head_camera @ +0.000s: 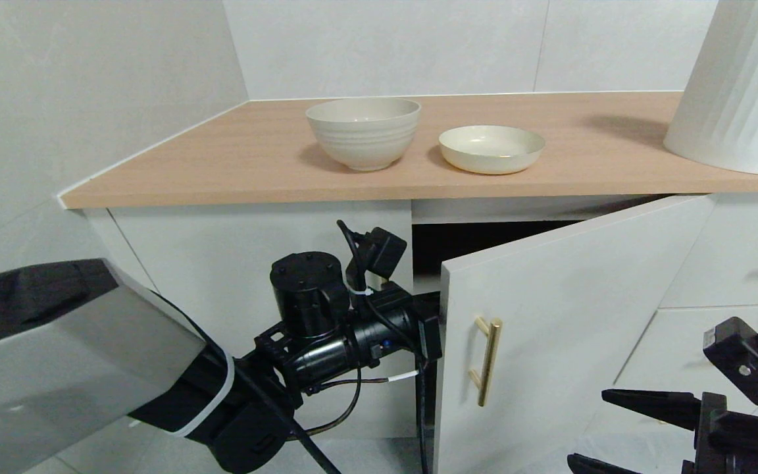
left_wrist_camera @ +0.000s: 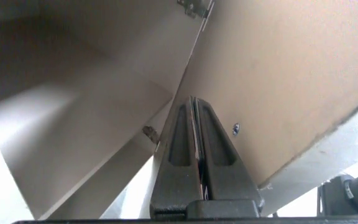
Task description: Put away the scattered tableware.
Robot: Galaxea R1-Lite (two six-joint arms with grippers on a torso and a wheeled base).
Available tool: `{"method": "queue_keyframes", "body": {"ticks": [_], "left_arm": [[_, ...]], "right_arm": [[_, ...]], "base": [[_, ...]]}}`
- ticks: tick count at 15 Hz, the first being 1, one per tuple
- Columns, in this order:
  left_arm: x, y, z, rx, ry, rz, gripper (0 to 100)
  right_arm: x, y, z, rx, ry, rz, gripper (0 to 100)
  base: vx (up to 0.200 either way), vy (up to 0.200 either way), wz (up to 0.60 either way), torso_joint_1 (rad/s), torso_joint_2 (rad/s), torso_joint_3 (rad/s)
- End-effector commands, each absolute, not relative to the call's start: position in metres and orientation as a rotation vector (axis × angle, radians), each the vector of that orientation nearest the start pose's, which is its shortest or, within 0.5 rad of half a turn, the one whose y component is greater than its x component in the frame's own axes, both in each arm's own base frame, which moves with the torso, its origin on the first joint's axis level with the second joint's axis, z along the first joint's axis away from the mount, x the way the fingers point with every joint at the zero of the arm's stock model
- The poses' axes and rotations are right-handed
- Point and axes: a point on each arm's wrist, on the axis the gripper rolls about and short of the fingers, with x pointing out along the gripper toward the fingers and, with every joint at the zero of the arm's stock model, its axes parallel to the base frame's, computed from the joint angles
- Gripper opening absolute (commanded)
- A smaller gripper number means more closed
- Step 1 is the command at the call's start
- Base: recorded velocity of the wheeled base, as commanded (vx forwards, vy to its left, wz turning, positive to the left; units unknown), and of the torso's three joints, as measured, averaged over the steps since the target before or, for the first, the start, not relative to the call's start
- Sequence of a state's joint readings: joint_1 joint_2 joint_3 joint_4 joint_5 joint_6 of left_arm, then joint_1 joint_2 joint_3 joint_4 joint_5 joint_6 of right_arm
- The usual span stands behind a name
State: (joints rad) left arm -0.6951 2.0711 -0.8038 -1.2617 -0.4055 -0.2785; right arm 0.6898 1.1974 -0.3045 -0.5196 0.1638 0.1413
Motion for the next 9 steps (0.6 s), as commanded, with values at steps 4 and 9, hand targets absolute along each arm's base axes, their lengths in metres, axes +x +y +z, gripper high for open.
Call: {"method": "queue_keyframes", "body": {"ticks": [4, 9], "left_arm": [[0.2761, -0.2461, 0.1166, -0.248, 0.166, -1.100, 0], [0.2815, -0.2499, 0.1090, -0.246, 0.178, -1.095, 0]], "right_arm": [[0.1174, 0.1018, 0.1479, 0.024, 0.455, 0.814, 100], [0.1164, 0.1012, 0.1483, 0.023, 0.452, 0.816, 100]], "base": [[-0.200, 0.000, 0.00, 0.005, 0.00, 0.002], [0.000, 0.000, 0.00, 0.000, 0.00, 0.000]]}}
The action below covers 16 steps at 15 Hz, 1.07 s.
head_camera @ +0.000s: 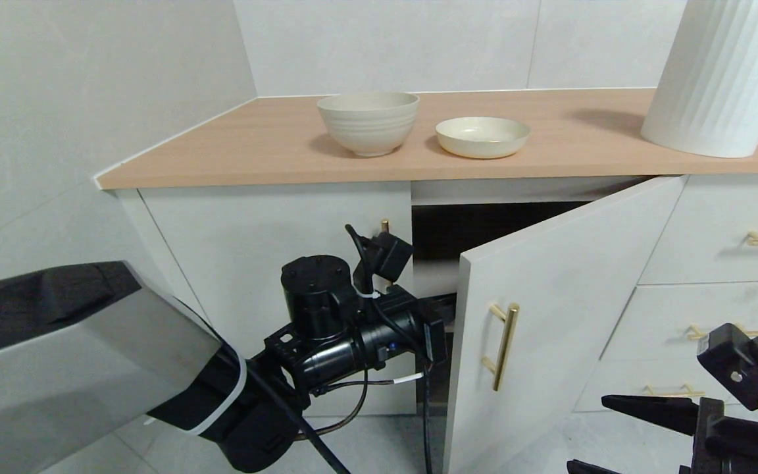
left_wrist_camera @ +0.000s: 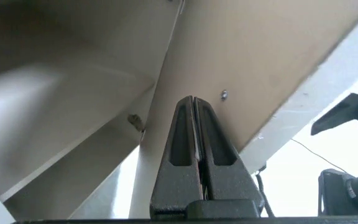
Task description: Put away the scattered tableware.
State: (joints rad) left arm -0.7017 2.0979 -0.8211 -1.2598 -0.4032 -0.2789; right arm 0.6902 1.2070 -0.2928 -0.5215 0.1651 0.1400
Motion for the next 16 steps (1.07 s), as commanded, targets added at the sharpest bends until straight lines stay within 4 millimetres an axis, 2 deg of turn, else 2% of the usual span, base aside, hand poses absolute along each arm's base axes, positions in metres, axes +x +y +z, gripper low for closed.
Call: {"method": "queue_keyframes", "body": {"ticks": [1, 5, 10, 16], "left_arm": [[0.282, -0.250, 0.108, -0.246, 0.180, -1.095, 0], [0.282, -0.252, 0.107, -0.245, 0.185, -1.097, 0], [0.284, -0.256, 0.100, -0.243, 0.200, -1.100, 0], [0.287, -0.260, 0.094, -0.241, 0.208, -1.098, 0]], "right_arm": [[0.117, 0.101, 0.148, 0.023, 0.453, 0.816, 100], [0.117, 0.102, 0.147, 0.021, 0.459, 0.815, 100], [0.116, 0.101, 0.146, 0.021, 0.461, 0.815, 100], [0.116, 0.101, 0.146, 0.019, 0.465, 0.814, 100]], "base": [[0.000, 0.000, 0.00, 0.000, 0.00, 0.000], [0.000, 0.000, 0.00, 0.000, 0.00, 0.000], [-0.200, 0.000, 0.00, 0.007, 0.00, 0.003], [0.000, 0.000, 0.00, 0.000, 0.00, 0.000]]}}
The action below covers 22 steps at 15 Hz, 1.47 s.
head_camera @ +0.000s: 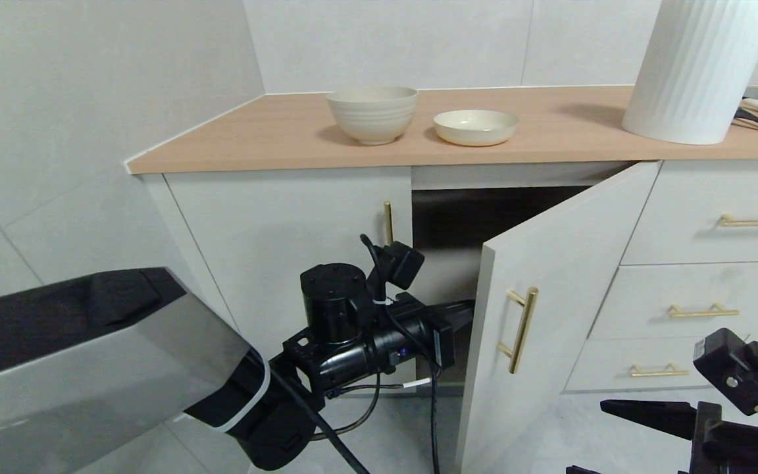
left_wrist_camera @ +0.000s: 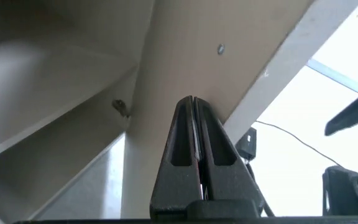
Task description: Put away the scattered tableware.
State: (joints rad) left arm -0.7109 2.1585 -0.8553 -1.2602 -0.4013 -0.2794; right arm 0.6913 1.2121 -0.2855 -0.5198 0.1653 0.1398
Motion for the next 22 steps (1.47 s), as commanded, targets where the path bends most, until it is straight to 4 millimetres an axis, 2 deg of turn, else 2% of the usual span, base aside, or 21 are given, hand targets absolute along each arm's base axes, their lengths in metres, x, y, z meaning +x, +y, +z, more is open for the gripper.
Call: {"method": "queue_keyframes", "body": {"ticks": [1, 3, 10, 14, 15, 16, 17, 18, 19, 22], "left_arm": [[0.287, -0.262, 0.092, -0.240, 0.211, -1.102, 0], [0.288, -0.264, 0.090, -0.240, 0.212, -1.105, 0], [0.298, -0.273, 0.084, -0.243, 0.195, -1.080, 0], [0.292, -0.291, 0.084, -0.246, 0.168, -1.058, 0], [0.275, -0.302, 0.090, -0.247, 0.159, -1.116, 0], [0.240, -0.305, 0.098, -0.263, 0.165, -1.251, 0], [0.209, -0.297, 0.105, -0.309, 0.215, -1.465, 0], [0.198, -0.288, 0.112, -0.347, 0.252, -1.588, 0], [0.201, -0.287, 0.113, -0.357, 0.244, -1.576, 0], [0.234, -0.276, 0.107, -0.362, 0.242, -1.473, 0]], "right_arm": [[0.116, 0.101, 0.146, 0.019, 0.465, 0.814, 100], [0.116, 0.101, 0.145, 0.019, 0.467, 0.814, 100], [0.116, 0.101, 0.145, 0.019, 0.467, 0.817, 100], [0.114, 0.103, 0.146, 0.022, 0.467, 0.850, 100], [0.110, 0.104, 0.147, 0.025, 0.463, 0.890, 100], [0.102, 0.104, 0.149, 0.030, 0.450, 0.951, 100], [0.091, 0.101, 0.153, 0.042, 0.422, 1.044, 100], [0.084, 0.097, 0.157, 0.060, 0.394, 1.130, 100], [0.079, 0.093, 0.159, 0.070, 0.378, 1.187, 100], [0.077, 0.092, 0.158, 0.072, 0.379, 1.214, 100]], "base": [[0.000, 0.000, 0.00, 0.000, 0.00, 0.000], [-0.200, 0.000, 0.00, 0.002, 0.00, 0.005], [0.000, 0.000, 0.00, 0.000, 0.00, 0.000], [0.000, 0.000, 0.00, 0.000, 0.00, 0.000], [0.000, 0.000, 0.00, 0.000, 0.00, 0.000], [0.000, 0.000, 0.00, 0.000, 0.00, 0.000], [0.000, 0.000, 0.00, 0.000, 0.00, 0.000], [0.000, 0.000, 0.00, 0.000, 0.00, 0.000], [0.000, 0.000, 0.00, 0.000, 0.00, 0.000], [0.000, 0.000, 0.00, 0.000, 0.00, 0.000]]}}
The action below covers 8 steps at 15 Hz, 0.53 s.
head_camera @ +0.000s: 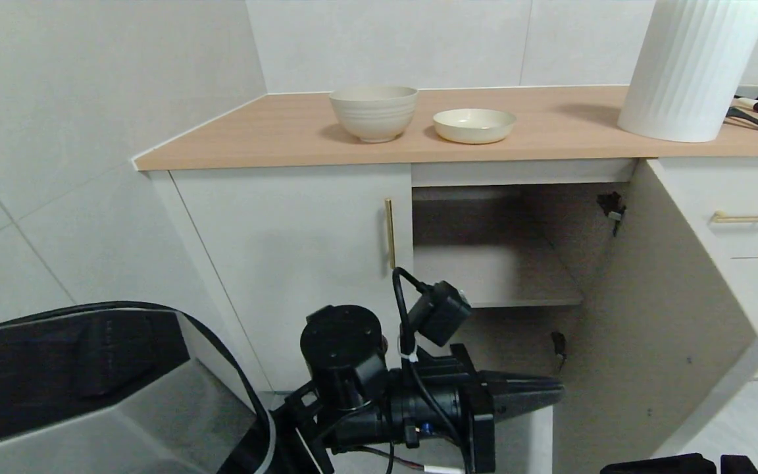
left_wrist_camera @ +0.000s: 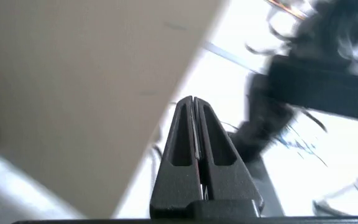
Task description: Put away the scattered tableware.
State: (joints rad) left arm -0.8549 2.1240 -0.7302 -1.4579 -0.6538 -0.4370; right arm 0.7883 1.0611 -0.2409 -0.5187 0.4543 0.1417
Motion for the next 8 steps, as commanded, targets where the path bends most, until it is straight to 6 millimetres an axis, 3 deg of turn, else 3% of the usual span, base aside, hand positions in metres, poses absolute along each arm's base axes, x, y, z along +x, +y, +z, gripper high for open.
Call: {"method": "queue_keyframes", "body": {"ticks": [1, 5, 8], "left_arm": [[0.242, -0.273, 0.107, -0.363, 0.251, -1.428, 0], [0.267, -0.254, 0.121, -0.277, 0.206, -1.152, 0], [0.269, -0.216, 0.146, -0.271, 0.272, -1.039, 0]], "right_arm": [[0.078, 0.092, 0.158, 0.072, 0.380, 1.210, 100], [0.089, 0.092, 0.163, 0.084, 0.373, 1.136, 100], [0.103, 0.098, 0.173, 0.142, 0.380, 1.012, 100]], "base": [[0.000, 0.000, 0.00, 0.000, 0.00, 0.000], [0.000, 0.000, 0.00, 0.000, 0.00, 0.000], [0.000, 0.000, 0.00, 0.000, 0.00, 0.000]]}}
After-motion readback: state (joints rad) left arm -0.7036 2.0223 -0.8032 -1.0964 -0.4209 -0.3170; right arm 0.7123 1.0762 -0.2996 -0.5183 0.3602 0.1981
